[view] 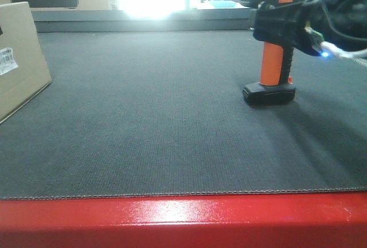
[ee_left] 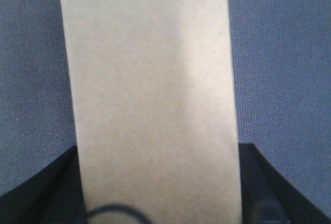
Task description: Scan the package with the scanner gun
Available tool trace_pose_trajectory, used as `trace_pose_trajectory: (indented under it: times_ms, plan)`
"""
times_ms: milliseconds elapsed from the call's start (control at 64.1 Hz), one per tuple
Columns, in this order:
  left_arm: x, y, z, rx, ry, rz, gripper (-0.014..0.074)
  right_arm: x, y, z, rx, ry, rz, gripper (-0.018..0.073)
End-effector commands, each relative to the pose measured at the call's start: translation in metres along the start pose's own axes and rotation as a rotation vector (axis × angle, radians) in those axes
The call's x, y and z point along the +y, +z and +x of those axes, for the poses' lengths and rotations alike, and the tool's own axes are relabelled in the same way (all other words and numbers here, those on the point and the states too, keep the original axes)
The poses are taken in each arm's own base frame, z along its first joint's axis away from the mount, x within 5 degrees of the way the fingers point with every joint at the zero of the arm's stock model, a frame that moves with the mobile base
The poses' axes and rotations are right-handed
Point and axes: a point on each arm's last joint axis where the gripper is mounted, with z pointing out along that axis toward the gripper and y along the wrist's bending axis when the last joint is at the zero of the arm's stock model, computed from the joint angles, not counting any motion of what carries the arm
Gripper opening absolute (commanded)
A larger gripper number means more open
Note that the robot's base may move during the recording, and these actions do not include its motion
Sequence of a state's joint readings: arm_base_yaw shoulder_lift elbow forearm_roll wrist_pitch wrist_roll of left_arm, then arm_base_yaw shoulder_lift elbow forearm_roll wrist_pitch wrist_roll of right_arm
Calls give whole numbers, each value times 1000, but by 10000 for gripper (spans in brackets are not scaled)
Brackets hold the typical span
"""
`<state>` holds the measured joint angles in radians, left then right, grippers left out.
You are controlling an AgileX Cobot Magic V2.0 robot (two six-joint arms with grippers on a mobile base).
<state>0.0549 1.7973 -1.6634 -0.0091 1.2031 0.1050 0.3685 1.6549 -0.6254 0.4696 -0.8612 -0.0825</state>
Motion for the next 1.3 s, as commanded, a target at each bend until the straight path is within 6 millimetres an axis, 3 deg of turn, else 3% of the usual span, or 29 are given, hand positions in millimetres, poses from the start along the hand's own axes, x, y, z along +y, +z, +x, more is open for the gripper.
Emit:
trace_pose_trajectory:
  times_ms: [0,421,843,999,1202,1280]
  plan:
    - [-2,-4,1,5,-4,15,-111,3,5,-5,-30,5,0,499]
    - [-2,-4,1,5,-4,15,-111,2,19,5,-3,31,44,499]
    - [-2,-4,1,5,-4,15,-111,6,25,-3,-33,45,39,491]
    - [-2,-4,1,5,-4,15,-111,5,25,-3,-31,61,57,286]
    - [-2,-5,1,1,-4,15,-111,4,25,-2,-31,67,65,-166]
    - [-2,-10,2,-11,-4,14,-111,4,24,-6,-59,67,68,-151]
